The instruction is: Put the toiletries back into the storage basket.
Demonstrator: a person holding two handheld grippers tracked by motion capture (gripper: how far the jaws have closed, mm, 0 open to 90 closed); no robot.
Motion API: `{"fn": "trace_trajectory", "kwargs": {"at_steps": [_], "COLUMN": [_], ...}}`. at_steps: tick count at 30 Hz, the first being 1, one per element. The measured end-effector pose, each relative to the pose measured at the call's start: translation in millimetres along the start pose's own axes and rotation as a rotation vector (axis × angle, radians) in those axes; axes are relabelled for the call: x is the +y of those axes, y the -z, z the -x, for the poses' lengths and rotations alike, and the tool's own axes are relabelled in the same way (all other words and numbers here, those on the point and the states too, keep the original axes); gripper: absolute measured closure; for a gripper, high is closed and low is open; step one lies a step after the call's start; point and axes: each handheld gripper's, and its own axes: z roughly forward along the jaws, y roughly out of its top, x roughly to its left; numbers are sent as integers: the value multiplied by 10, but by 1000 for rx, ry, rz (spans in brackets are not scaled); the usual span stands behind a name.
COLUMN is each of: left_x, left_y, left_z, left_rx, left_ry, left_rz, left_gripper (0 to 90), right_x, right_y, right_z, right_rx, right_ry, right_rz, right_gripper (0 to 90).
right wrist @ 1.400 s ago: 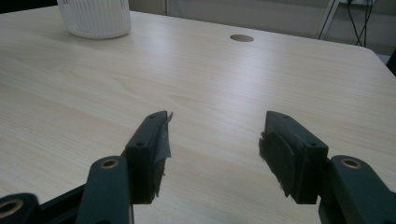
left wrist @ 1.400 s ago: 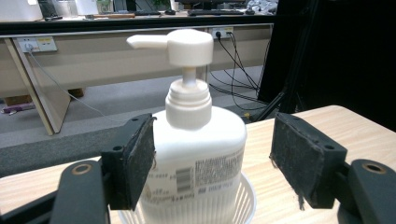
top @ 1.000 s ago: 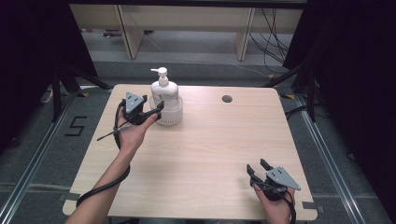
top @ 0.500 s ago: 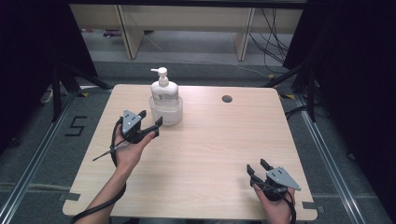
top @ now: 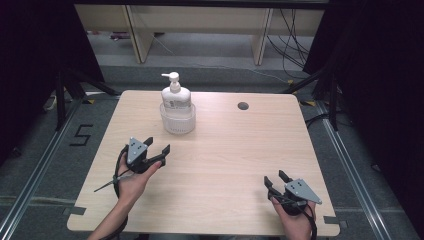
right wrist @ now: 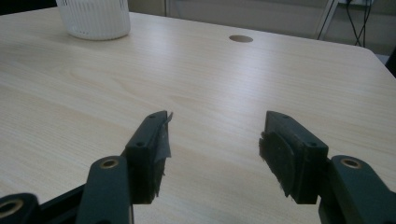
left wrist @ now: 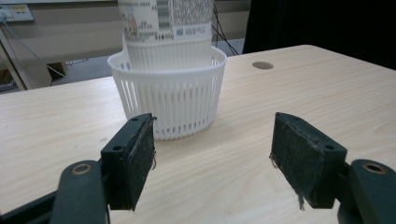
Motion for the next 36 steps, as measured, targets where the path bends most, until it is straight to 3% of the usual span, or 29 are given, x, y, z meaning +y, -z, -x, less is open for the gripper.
{"fn": "trace_trajectory", "kwargs": {"at_steps": [5, 14, 21, 26, 36], "left_x": [-238, -481, -539, -552, -550], "left_y": [88, 191, 222, 244, 251], "left_z": [-25, -52, -45, -68, -103], "left_rx": [10, 21, 37, 43, 51], "left_ry": [3, -9, 1, 31, 50], "left_rz": [-10, -17, -1, 23, 22], "left_gripper": [299, 299, 299, 296, 296], "right_x": [2, 4, 1, 1, 4], "right_y": [7, 5, 4, -2, -12], "right_z": [3, -12, -8, -5, -13], "right_rx": [3, 7, 2, 6, 6], "right_ry": [2, -18, -5, 0, -5], "right_rz": [-11, -19, -16, -15, -12], "right_gripper": [418, 419, 419, 419, 419]}}
